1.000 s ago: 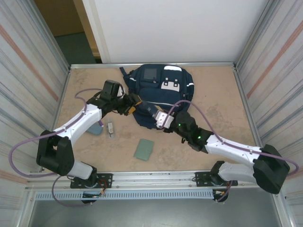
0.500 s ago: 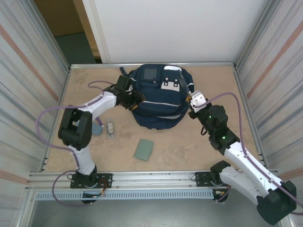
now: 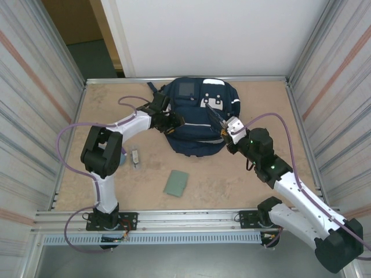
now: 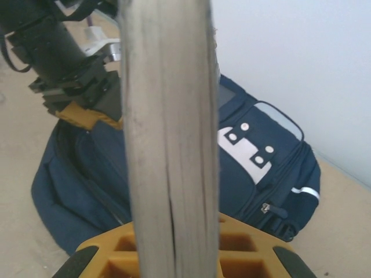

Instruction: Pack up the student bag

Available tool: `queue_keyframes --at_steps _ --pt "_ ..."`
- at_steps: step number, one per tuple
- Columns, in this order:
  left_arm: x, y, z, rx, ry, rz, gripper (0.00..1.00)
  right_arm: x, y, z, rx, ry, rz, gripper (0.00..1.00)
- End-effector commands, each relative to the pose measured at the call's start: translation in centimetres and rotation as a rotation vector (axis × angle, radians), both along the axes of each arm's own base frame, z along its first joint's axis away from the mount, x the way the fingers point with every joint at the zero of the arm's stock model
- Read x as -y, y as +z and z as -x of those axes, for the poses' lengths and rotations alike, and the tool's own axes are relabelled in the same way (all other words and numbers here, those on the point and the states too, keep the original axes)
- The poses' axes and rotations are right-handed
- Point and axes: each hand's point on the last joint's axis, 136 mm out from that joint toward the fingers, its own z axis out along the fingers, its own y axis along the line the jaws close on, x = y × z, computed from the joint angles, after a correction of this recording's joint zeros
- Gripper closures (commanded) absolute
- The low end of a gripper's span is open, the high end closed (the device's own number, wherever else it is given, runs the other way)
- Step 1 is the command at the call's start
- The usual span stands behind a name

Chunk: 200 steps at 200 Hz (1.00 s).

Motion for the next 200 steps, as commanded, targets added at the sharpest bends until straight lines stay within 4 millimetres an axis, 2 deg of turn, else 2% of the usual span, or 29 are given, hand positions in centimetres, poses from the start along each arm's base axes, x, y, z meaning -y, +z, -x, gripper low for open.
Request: queue_keyframes --at_steps 1,16,39,51,62,71,88,99,116,134,154,174,200 --pt "0.0 -0.2 -0.3 0.031 0.029 -0.005 0.5 -1.0 2.8 0.2 0.056 0.033 -0.037 1.0" --pt "0.1 -1.0 -0.7 0.034 0.035 -0.024 0.53 -1.5 2.6 0.3 0.06 0.049 -0.018 1.0" --pt "0.1 -1.2 -1.2 0.065 0.069 -0.029 0.65 -1.8 2.5 0.2 0.056 0.044 0.012 0.99" --pt "0.0 -0.4 -1.3 0.09 0.08 -0.011 0.79 -2.3 2.4 0.5 0.061 0.063 0.051 0.98" --pt "0.0 1.1 -1.3 0.117 0.084 0.005 0.95 -2.9 1.8 1.2 0.055 0.11 0.11 0.96" --pt "0.0 2.9 -1.3 0.15 0.086 0.018 1.0 -3.4 1.3 1.9 0.055 0.157 0.16 0.95" --pt "-0.2 6.9 -1.2 0.21 0.097 0.055 1.0 -4.7 0.8 3.6 0.054 0.269 0.232 0.95" --pt "-0.5 9.2 -0.8 0.224 0.121 0.071 1.0 -5.5 0.3 5.9 0.027 0.401 0.3 0.95" --pt "-1.2 11.8 -0.2 0.223 0.184 0.103 1.0 -5.9 0.2 8.6 -0.016 0.53 0.377 0.96" --pt "-0.5 14.4 0.1 0.251 0.182 0.198 1.0 -6.2 -0.3 10.4 -0.004 0.621 0.463 0.98" --pt "0.8 16.6 0.3 0.258 0.15 0.291 1.0 -6.9 -0.4 10.6 0.048 0.648 0.543 0.98" --pt "2.3 18.4 0.1 0.263 0.106 0.377 1.0 -7.8 -0.4 9.8 0.127 0.645 0.612 0.99" --pt "2.4 20.1 -0.2 0.286 0.113 0.417 1.0 -9.2 0.2 9.1 0.213 0.65 0.694 1.0"
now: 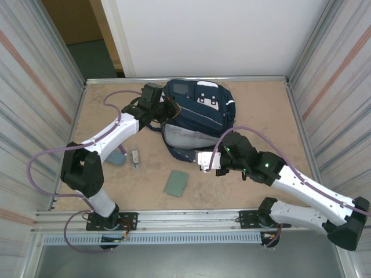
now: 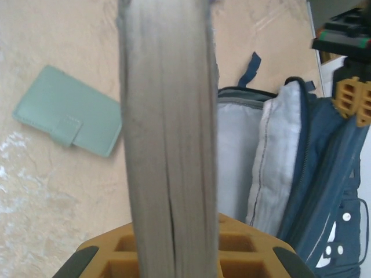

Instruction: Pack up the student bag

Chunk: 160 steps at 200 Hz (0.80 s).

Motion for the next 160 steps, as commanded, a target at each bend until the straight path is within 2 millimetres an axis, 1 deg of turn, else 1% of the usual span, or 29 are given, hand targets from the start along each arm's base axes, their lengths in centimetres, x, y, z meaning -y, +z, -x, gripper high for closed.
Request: queue_keyframes --at_steps 1,9,11,20,35,47,63,76,87,102,119,131,160 --pt "1.3 6.7 -1.1 0.137 -0.018 0.15 1.0 -0.9 2.2 -1.3 0.168 0.03 0.047 1.0" --pt "1.1 7.1 -1.3 0.153 -0.006 0.15 1.0 -0.9 2.4 -1.9 0.214 0.013 0.063 1.0" --pt "1.1 7.3 -1.3 0.157 -0.004 0.151 1.0 -1.1 1.8 -2.2 0.216 0.008 0.086 1.0" --pt "1.0 7.9 -1.3 0.175 0.002 0.156 1.0 -1.1 1.3 -3.4 0.271 -0.032 0.123 1.0" --pt "0.8 8.8 -1.4 0.19 0.005 0.171 1.0 -1.0 1.6 -5.7 0.362 -0.133 0.133 1.0" --pt "1.2 9.5 -1.3 0.193 -0.011 0.197 1.0 -0.8 1.8 -7.3 0.423 -0.218 0.144 1.0" --pt "1.8 10.4 -1.2 0.207 -0.045 0.232 1.0 -0.6 2.0 -8.6 0.488 -0.277 0.16 1.0" --pt "2.2 10.7 -1.1 0.205 -0.06 0.255 1.0 -0.7 1.4 -9.4 0.515 -0.297 0.174 1.0" --pt "2.5 10.7 -1.0 0.187 -0.06 0.28 1.0 -0.8 1.1 -10.5 0.543 -0.347 0.167 1.0" --pt "2.8 11.0 -0.9 0.182 -0.07 0.309 1.0 -1.2 -0.3 -11.7 0.565 -0.402 0.196 1.0" --pt "3.0 11.5 -0.7 0.192 -0.082 0.307 1.0 -2.1 -2.0 -12.5 0.582 -0.425 0.22 1.0" --pt "2.9 11.4 -0.5 0.191 -0.082 0.301 1.0 -2.9 -3.3 -13.1 0.588 -0.438 0.233 1.0" --pt "2.4 11.6 -0.2 0.195 -0.076 0.297 1.0 -4.2 -4.9 -15.0 0.632 -0.457 0.272 1.0"
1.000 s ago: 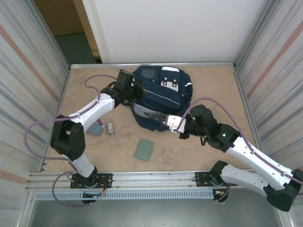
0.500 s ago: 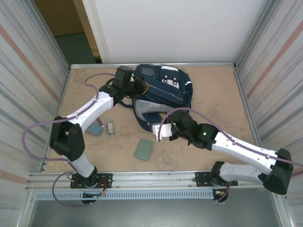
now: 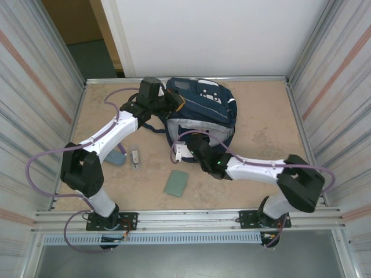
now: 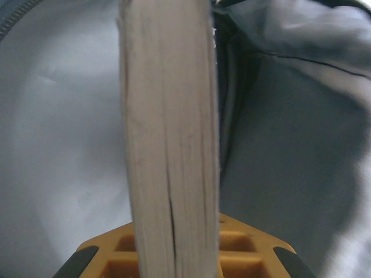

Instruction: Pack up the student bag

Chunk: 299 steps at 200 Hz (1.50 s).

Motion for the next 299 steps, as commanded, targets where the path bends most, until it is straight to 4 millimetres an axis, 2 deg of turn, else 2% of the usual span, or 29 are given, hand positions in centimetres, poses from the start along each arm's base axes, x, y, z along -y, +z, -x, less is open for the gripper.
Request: queue_keyframes --at_steps 1,51,81,113,145,154,179,218,253,270,299 --pt "0.6 7.6 0.5 0.183 -0.044 0.117 1.0 -0.9 2.4 -2.3 0.142 -0.062 -0.061 1.0" --pt "0.7 8.1 1.1 0.188 -0.079 0.137 1.0 -1.9 -0.9 -6.4 0.247 -0.045 0.045 1.0" --pt "0.6 8.0 1.4 0.177 -0.085 0.147 1.0 -1.2 -2.8 -9.2 0.229 -0.041 0.055 1.0" --pt "0.6 8.2 1.8 0.183 -0.097 0.145 1.0 -1.1 -1.8 -10.3 0.265 -0.004 0.026 1.0" --pt "0.6 8.1 2.0 0.175 -0.108 0.145 1.0 -1.7 -1.4 -8.6 0.265 0.11 0.027 1.0" --pt "0.6 8.1 2.1 0.181 -0.113 0.141 1.0 -1.6 -1.4 -8.7 0.264 0.119 0.022 1.0" --pt "0.9 7.9 2.5 0.172 -0.136 0.157 1.0 -0.6 -1.6 -11.2 0.278 0.063 0.012 1.0" --pt "0.9 8.2 2.8 0.172 -0.154 0.164 1.0 -1.2 -2.0 -15.1 0.307 0.031 0.004 1.0" --pt "0.9 8.3 2.9 0.161 -0.163 0.185 1.0 -2.3 -3.4 -17.1 0.307 0.047 0.006 0.94" --pt "1.0 8.3 3.0 0.156 -0.171 0.19 1.0 -2.0 -4.9 -18.1 0.29 0.053 0.027 0.93" --pt "1.0 8.4 3.3 0.147 -0.186 0.195 1.0 -1.4 -6.3 -19.1 0.231 0.056 0.032 0.87"
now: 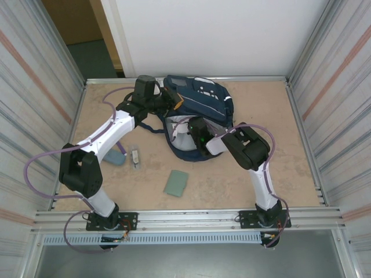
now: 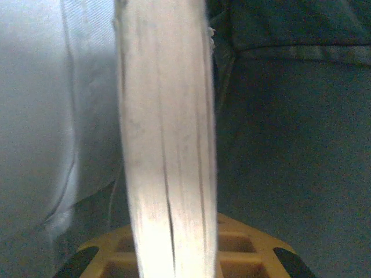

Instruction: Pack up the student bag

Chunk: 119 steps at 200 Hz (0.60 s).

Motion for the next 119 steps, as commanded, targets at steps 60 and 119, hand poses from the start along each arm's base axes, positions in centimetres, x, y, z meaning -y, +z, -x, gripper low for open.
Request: queue_keyframes --at_steps 60,119 --pt "1.3 5.7 2.5 0.117 -0.128 0.134 1.0 2.1 -2.3 -1.0 -0.145 -0.013 0.048 0.58" --pt "0.9 4.2 1.8 0.088 -0.106 0.124 1.0 1.9 -2.1 3.2 -0.261 0.093 0.056 0.55"
